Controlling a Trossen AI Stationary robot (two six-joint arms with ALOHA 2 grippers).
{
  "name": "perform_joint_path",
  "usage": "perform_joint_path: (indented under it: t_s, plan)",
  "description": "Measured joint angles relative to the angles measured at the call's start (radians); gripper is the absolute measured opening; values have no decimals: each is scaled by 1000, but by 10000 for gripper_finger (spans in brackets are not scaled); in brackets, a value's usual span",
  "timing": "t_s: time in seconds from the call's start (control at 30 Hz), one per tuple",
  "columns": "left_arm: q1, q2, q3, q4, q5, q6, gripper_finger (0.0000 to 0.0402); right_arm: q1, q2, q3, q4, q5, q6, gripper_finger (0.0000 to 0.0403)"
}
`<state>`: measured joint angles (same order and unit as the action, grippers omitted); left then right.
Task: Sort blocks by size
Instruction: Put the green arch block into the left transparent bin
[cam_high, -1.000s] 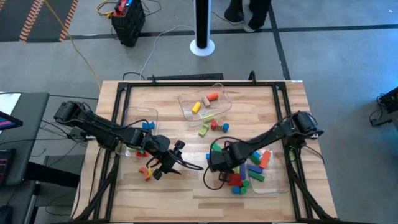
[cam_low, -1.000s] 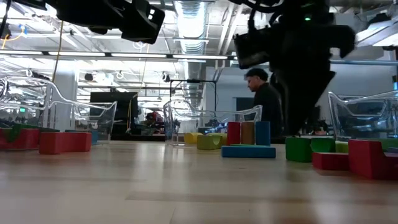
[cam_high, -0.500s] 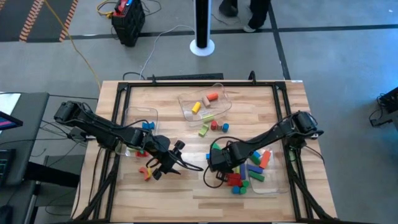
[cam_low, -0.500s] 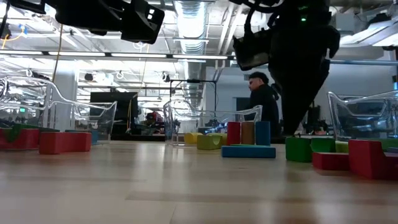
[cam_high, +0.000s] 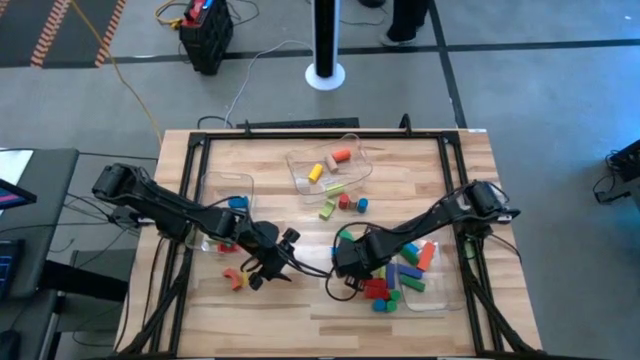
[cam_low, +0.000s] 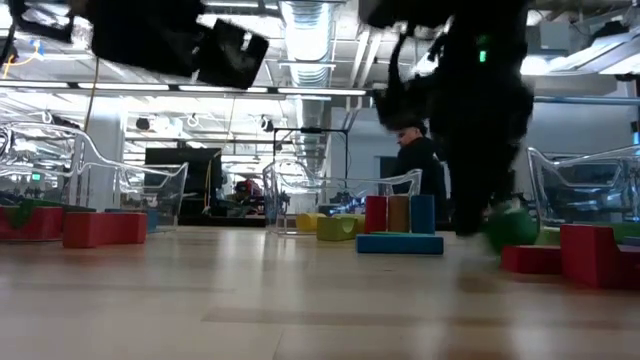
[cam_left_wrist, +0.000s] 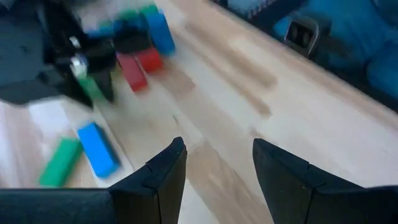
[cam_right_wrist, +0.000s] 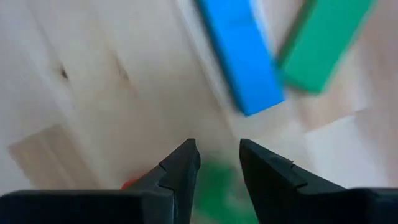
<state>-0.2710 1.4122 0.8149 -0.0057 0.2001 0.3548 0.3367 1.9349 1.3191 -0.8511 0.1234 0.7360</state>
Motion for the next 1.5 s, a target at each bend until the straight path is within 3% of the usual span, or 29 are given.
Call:
perform_joint_path:
  t_s: [0.57,0.77,1.03,1.5]
  plan:
    - [-1,80,-1,44,2,31,180,10,-79,13,-134,87,-35,162]
    - [0,78,-1,53,1,38,180,54,-81,-1,-124,65,-248,162]
    - [0,78,-1,54,1,36,180,108,-80,-35,-76,64,-391,162]
    - [0,78,-1,71,2,15,180,89,-81,-62,-39,87,-412,162]
